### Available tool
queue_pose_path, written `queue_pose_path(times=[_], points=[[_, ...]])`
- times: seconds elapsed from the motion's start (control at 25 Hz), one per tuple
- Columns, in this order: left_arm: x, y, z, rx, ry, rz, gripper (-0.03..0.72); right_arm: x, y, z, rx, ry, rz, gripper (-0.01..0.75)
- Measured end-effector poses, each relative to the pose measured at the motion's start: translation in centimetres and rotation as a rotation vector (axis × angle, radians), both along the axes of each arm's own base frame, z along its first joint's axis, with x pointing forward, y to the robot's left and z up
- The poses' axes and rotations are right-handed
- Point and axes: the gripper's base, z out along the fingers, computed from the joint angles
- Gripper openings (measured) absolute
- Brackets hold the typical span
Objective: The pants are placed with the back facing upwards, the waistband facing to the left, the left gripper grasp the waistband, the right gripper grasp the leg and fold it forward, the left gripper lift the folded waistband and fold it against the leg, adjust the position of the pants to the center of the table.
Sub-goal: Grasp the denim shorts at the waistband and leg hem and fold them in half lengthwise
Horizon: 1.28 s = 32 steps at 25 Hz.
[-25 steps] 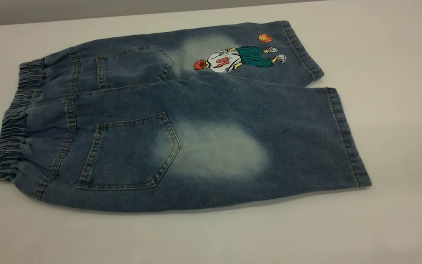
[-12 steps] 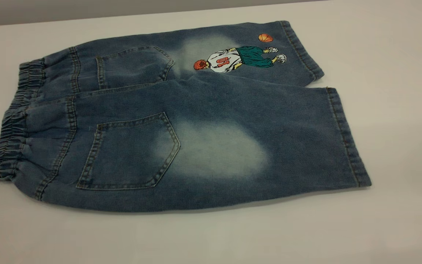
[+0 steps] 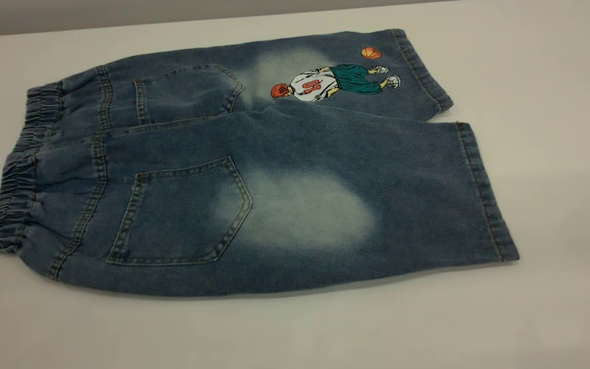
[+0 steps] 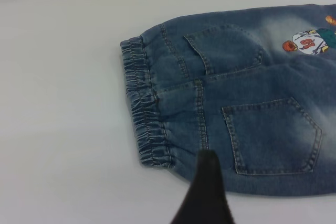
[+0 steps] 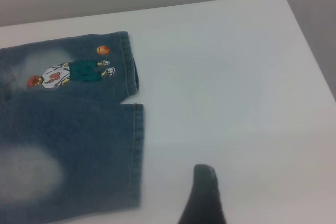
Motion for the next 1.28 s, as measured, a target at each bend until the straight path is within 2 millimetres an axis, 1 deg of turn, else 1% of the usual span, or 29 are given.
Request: queue_pose_path(times=[0.72, 0.88, 0.96, 1.08, 1.16, 1.28], points=[[0.0, 0.0, 0.0, 0.000, 0.000, 0.000, 0.540, 0.0, 0.0, 0.0, 0.003, 0.000, 0.002, 0.500], [0.0, -0.2, 0.1, -0.026, -0.004, -0.016, 0.540, -0.1, 0.0, 0.1, -0.017, 0.002, 0.014, 0.500], [-0.2, -0.2, 0.7, -0.041, -0.025, -0.009, 0.540, -0.2, 0.0, 0.4, -0.052, -0.011, 0.032, 0.500], [0.2, -0.1, 2.5, -0.095, -0.072, 0.027, 0.540, -0.2, 0.2, 1.2, -0.101, -0.049, 0.079, 0.500], [0.9, -0.1, 3.9, -0.121, -0.090, 0.044, 0.540, 0.6, 0.5, 2.0, -0.104, -0.063, 0.114, 0.500], [2.9, 0.0, 5.3, -0.152, -0.065, 0.069, 0.540, 2.4, 1.1, 2.7, -0.057, -0.052, 0.161, 0.500]])
